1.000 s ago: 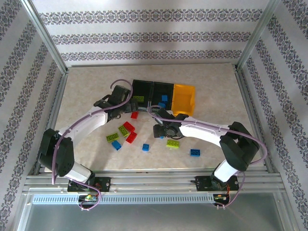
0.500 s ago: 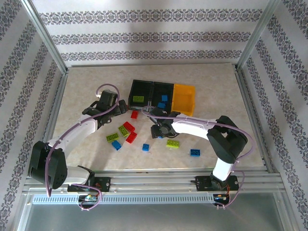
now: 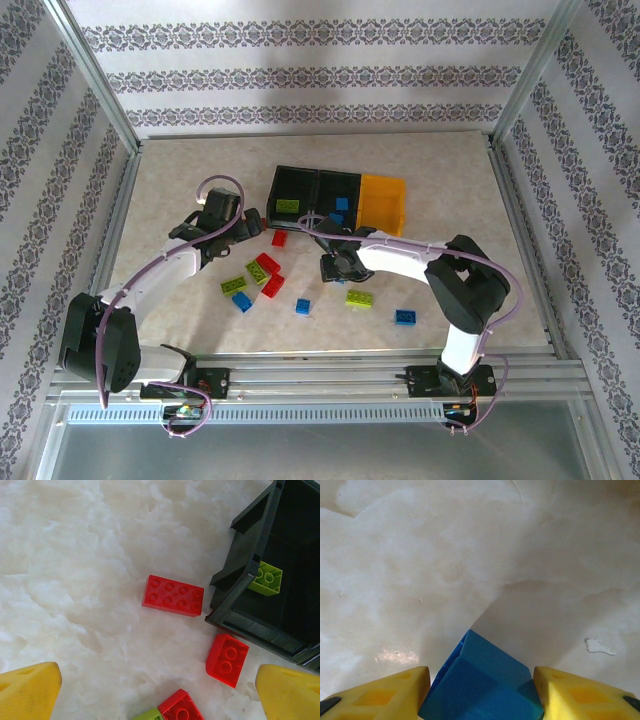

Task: Sort the legos into containers by color
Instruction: Pick up the lego from the center of the table.

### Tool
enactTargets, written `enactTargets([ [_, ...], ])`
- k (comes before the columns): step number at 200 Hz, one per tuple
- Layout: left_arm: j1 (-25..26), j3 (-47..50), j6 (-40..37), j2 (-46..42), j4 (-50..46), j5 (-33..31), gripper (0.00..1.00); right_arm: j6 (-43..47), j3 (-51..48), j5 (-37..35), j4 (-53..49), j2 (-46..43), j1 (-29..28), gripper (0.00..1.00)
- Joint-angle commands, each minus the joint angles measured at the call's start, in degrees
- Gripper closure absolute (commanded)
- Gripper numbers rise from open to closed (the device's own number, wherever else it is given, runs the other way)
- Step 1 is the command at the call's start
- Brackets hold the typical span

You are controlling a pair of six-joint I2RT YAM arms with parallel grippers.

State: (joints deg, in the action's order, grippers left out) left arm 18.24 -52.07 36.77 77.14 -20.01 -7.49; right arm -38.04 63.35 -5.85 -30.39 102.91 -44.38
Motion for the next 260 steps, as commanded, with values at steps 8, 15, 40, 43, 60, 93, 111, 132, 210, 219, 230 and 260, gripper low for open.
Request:
enactTargets([
  [8, -0.8, 0.9, 1.0, 0.2, 2.2, 0.7, 0.00, -0.5, 1.0, 0.8, -0.6, 2.5, 0.4, 0.43],
  [15, -1.0, 0.8, 0.9, 0.3, 2.3, 0.7, 0.00, -0.5, 1.1, 0.9, -0.6, 2.8, 0.4, 0.41],
  [40, -1.1, 1.0, 0.9, 0.3, 2.1, 0.8, 0.00, -0.7, 1.3, 1.1, -0.5, 3.2, 0.4, 0.36],
  [43, -1.2, 1.0, 0.9, 0.4, 2.1, 0.8, 0.00, -0.7, 1.3, 1.1, -0.5, 3.2, 0.4, 0.36],
  [60, -1.3, 1.2, 0.9, 0.4, 2.1, 0.9, 0.00, -0.7, 1.5, 0.9, -0.5, 3.3, 0.5, 0.36],
  [93, -1.5, 1.1, 1.0, 0.6, 2.3, 1.2, 0.00, -0.5, 1.8, 0.8, -0.3, 3.9, 0.8, 0.42],
  [111, -1.6, 1.1, 1.0, 0.9, 2.4, 1.4, 0.00, -0.3, 2.2, 0.9, -0.2, 4.1, 1.2, 0.47],
  [132, -1.7, 0.9, 0.9, 1.0, 2.4, 1.5, 0.00, 0.2, 3.0, 0.8, -0.2, 3.8, 1.3, 0.53],
  [210, -1.9, 0.7, 0.9, 1.1, 2.2, 1.6, 0.00, 0.9, 4.9, -0.5, -0.8, 0.5, 1.1, 0.54],
  [219, -1.9, 0.7, 0.8, 1.0, 2.2, 1.4, 0.00, 1.4, 5.3, -1.2, -0.9, -0.3, 1.1, 0.54],
  [230, -2.0, 0.8, 0.8, 0.9, 2.1, 1.2, 0.00, 2.2, 6.1, -2.3, -1.1, -1.2, 1.3, 0.54],
  [260, -2.2, 0.6, 0.4, 0.8, 1.8, 1.1, 0.00, 5.0, 9.8, -4.8, -1.3, -1.8, 2.6, 0.54],
])
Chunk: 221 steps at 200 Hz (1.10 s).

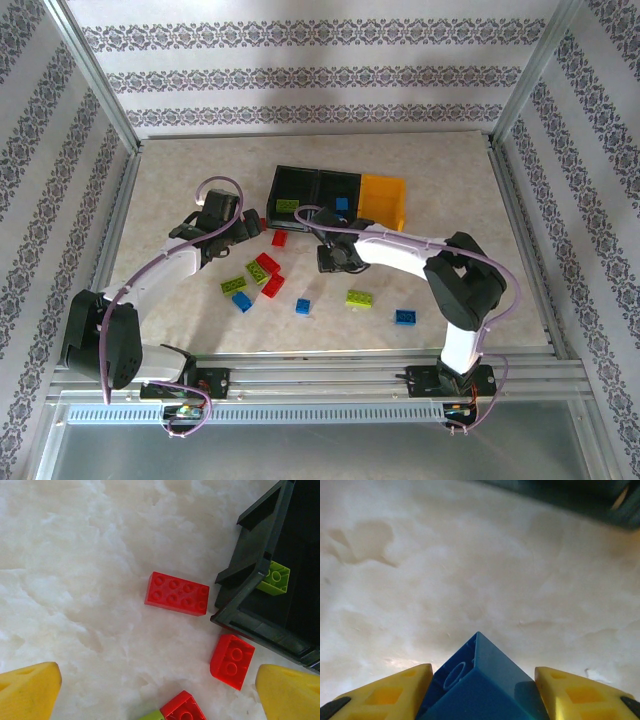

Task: Sort the legos into containers by color
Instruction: Pick up the lego from the center of the table, then place the lego in the container.

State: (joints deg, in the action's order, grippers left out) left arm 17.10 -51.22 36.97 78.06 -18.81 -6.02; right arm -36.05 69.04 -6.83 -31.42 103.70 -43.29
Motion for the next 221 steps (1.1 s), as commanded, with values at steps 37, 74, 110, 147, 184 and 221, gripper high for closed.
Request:
enactTargets([
  [37, -1.1, 0.0, 0.1, -0.7, 0.2, -0.4, 0.00, 7.5, 11.4, -5.7, -0.7, 0.1, 4.7, 0.54],
  [74, -1.2, 0.3, 0.1, -1.3, -0.2, -0.5, 0.00, 11.4, 19.0, -5.9, -0.6, 5.0, 8.4, 0.53],
  [110, -1.5, 0.3, -0.2, -1.6, -0.9, -0.7, 0.00, 14.2, 25.0, -6.4, -0.6, 9.8, 10.6, 0.51],
  [147, -1.6, 0.5, -0.4, -1.5, -1.1, -0.7, 0.00, 15.9, 28.3, -5.0, 0.2, 13.8, 12.2, 0.47],
  [184, -1.7, 0.5, -0.8, -1.1, -1.5, -0.8, 0.00, 16.8, 29.9, -5.0, 0.0, 15.3, 12.3, 0.33],
  [221, -1.9, 0.3, -1.1, -0.3, -1.4, -0.6, 0.00, 17.2, 29.7, -4.8, -0.2, 13.8, 12.3, 0.27],
])
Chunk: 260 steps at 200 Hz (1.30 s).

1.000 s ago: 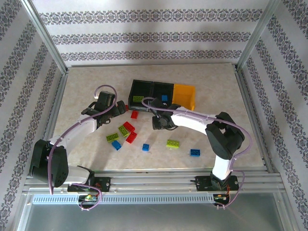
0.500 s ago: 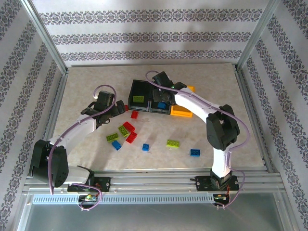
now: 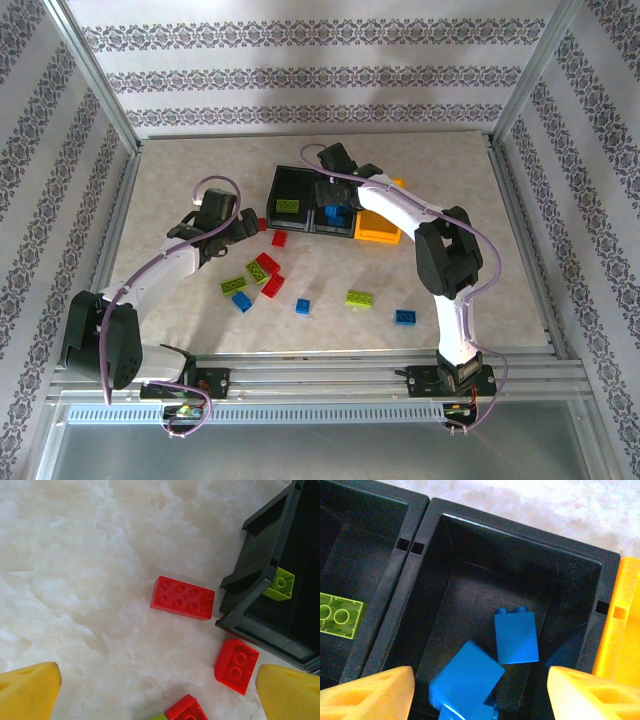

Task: Sort the legos into containers by color
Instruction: Place the lego in the container, then move the lego to the center of the table.

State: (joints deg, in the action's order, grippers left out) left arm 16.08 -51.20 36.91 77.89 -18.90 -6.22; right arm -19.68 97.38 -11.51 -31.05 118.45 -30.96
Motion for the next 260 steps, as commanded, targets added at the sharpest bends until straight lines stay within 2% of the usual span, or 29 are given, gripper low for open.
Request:
enactTargets([
  [1, -0.8, 0.3, -1.1, -0.1, -1.3, -0.4, 0.00, 0.8, 1.3, -0.1, -0.6, -1.0, 0.0, 0.27],
  [41, -1.1, -1.6, -3.4, 1.3, -2.6, -0.7, 0.00, 0.1, -1.7, 0.2, -0.2, -5.5, -0.3, 0.21],
  [54, -1.7, -2.5, -4.2, 2.2, -3.6, -0.3, 0.00, -0.3, -3.2, 0.0, 0.1, -7.2, -0.4, 0.14],
  [60, -1.9, -3.0, -4.6, 2.6, -4.0, -0.1, 0.00, -0.6, -4.1, 0.0, 0.3, -8.1, -0.5, 0.04],
  [64, -2.1, -3.3, -4.9, 2.9, -4.3, 0.2, 0.00, -0.7, -4.6, -0.1, 0.4, -8.7, -0.6, 0.02],
  [112, -4.8, -7.3, -8.3, 6.9, -6.4, 3.8, 0.02, -2.9, -11.2, -2.7, 0.6, -15.7, -2.1, 0.02],
  [148, -7.6, -13.3, -12.6, 13.3, -10.9, 6.4, 0.04, -4.9, -15.9, -4.6, 0.0, -20.6, -3.0, 0.02],
  [169, -8.5, -17.3, -14.3, 17.6, -13.8, 6.1, 0.04, -6.1, -18.4, -5.7, -0.5, -23.0, -3.2, 0.02],
  [225, -9.9, -26.3, -13.5, 27.7, -12.8, 6.9, 0.03, -10.1, -24.9, -6.8, -0.6, -29.6, -3.4, 0.02],
  [260, -9.8, -32.8, -14.8, 34.9, -15.7, 6.3, 0.03, -11.7, -27.7, -7.5, -0.9, -32.9, -3.4, 0.02],
])
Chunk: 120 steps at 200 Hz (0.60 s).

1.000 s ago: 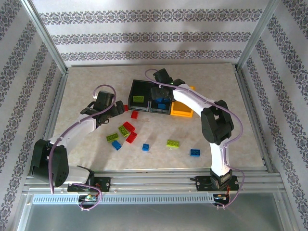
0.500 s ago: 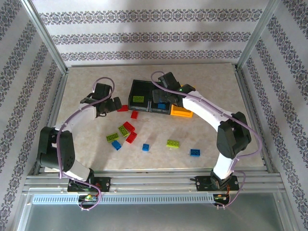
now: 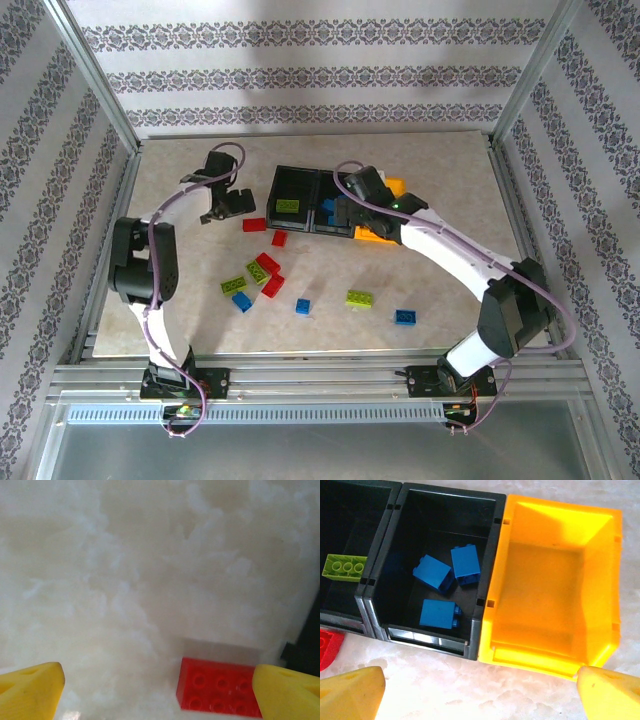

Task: Sort the legos into containers by color
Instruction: Move the lego to the center of the table.

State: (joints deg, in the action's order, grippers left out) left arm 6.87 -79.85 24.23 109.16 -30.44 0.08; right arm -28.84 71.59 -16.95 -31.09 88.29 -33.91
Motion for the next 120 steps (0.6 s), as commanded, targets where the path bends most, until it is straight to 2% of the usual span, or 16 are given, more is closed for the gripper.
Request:
enactTargets([
  [1, -0.6, -4.3, -2.1, 3.8, -4.3, 0.0, 0.03, -2.5, -1.9, -2.1, -0.9, -2.8, -0.4, 0.02],
  [52, -0.7, -7.5, -3.9, 8.8, -7.7, -0.1, 0.04, -3.7, -3.8, -2.5, -1.0, -4.4, -0.4, 0.02],
  [120, 0.0, 2.7, -3.8, 3.4, -6.9, 1.9, 0.06, -4.6, -3.7, -2.3, -0.4, -3.4, -0.8, 0.02],
])
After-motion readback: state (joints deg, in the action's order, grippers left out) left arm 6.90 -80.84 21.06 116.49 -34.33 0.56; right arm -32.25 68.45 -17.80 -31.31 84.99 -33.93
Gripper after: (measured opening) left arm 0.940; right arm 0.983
